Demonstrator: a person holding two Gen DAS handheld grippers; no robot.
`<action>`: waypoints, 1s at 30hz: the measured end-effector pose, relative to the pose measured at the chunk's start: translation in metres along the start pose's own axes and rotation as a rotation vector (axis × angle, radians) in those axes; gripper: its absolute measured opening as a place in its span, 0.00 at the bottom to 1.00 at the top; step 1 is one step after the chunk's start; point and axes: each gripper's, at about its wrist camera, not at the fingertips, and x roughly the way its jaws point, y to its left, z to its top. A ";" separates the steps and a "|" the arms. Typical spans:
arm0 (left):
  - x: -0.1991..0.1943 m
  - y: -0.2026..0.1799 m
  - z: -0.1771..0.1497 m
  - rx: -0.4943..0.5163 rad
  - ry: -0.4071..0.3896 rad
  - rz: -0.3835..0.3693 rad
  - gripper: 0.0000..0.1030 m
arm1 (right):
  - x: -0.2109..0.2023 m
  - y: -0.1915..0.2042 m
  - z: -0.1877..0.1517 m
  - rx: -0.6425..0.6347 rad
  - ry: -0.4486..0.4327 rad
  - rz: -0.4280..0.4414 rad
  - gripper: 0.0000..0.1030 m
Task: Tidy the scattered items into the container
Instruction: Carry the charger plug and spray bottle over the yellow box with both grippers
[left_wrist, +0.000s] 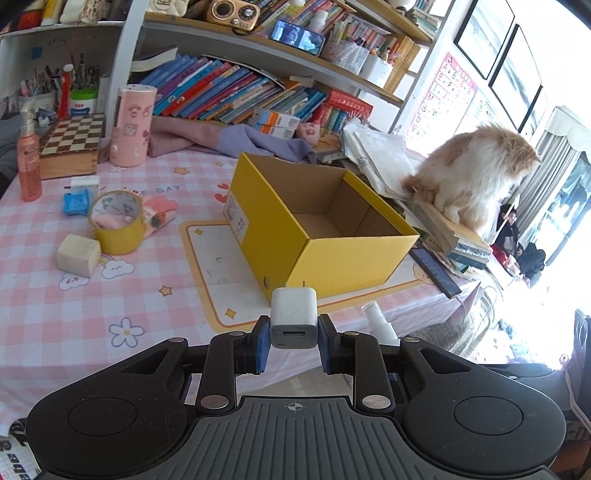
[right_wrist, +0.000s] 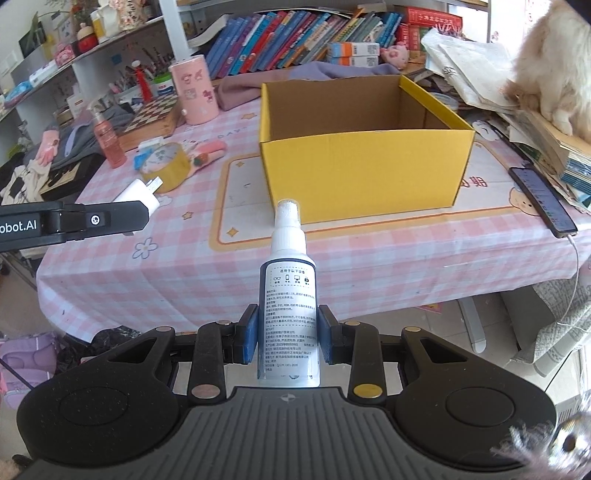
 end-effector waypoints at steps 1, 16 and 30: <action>0.002 -0.001 0.001 0.003 0.001 -0.003 0.24 | 0.000 -0.002 0.001 0.004 -0.001 -0.003 0.30; 0.019 -0.014 0.010 0.022 0.016 -0.025 0.24 | 0.002 -0.018 0.008 0.036 -0.002 -0.018 0.30; 0.039 -0.030 0.016 0.045 0.044 -0.039 0.24 | 0.010 -0.038 0.014 0.053 0.012 -0.015 0.30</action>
